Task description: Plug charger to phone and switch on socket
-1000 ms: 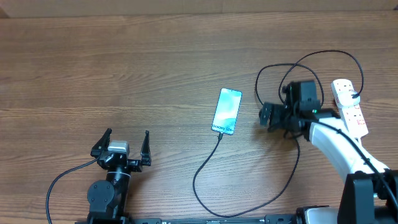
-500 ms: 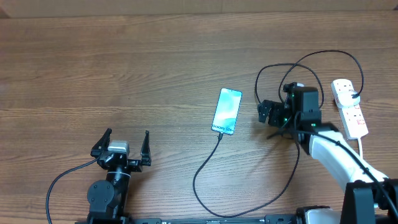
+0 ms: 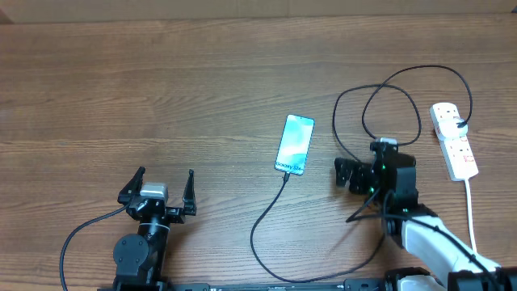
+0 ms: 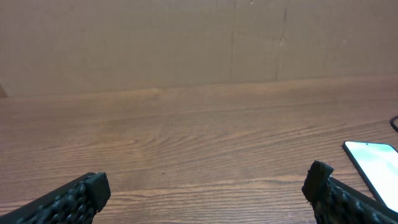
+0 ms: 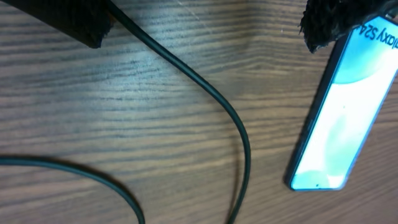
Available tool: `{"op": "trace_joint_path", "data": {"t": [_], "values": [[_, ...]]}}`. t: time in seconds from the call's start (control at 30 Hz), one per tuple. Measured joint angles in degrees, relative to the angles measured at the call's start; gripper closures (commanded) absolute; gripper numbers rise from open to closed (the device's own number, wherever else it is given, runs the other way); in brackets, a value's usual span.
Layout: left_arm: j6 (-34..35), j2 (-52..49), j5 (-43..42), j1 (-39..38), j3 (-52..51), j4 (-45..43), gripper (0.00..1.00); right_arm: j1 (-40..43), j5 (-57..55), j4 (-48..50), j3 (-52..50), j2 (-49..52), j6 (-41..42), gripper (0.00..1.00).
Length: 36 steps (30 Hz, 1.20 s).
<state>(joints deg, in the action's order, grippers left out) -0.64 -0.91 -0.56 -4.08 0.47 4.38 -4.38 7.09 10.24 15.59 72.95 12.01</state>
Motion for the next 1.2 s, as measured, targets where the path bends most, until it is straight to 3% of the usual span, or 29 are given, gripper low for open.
{"op": "trace_joint_path", "data": {"t": [0.2, 0.6, 1.2], "values": [[0.0, 0.0, 0.0, 0.0, 0.0, 0.0, 0.0, 0.0, 0.0, 5.3, -7.6, -6.5, 0.0, 0.0], [0.0, 0.0, 0.0, 0.0, 0.0, 0.0, 0.01, 0.0, 0.2, 5.6, -13.8, -17.8, 0.0, 0.0], [0.0, 0.0, 0.0, 0.0, 0.0, 0.0, 0.0, 0.0, 0.4, -5.2, -14.6, -32.5, 0.0, 0.0]]}}
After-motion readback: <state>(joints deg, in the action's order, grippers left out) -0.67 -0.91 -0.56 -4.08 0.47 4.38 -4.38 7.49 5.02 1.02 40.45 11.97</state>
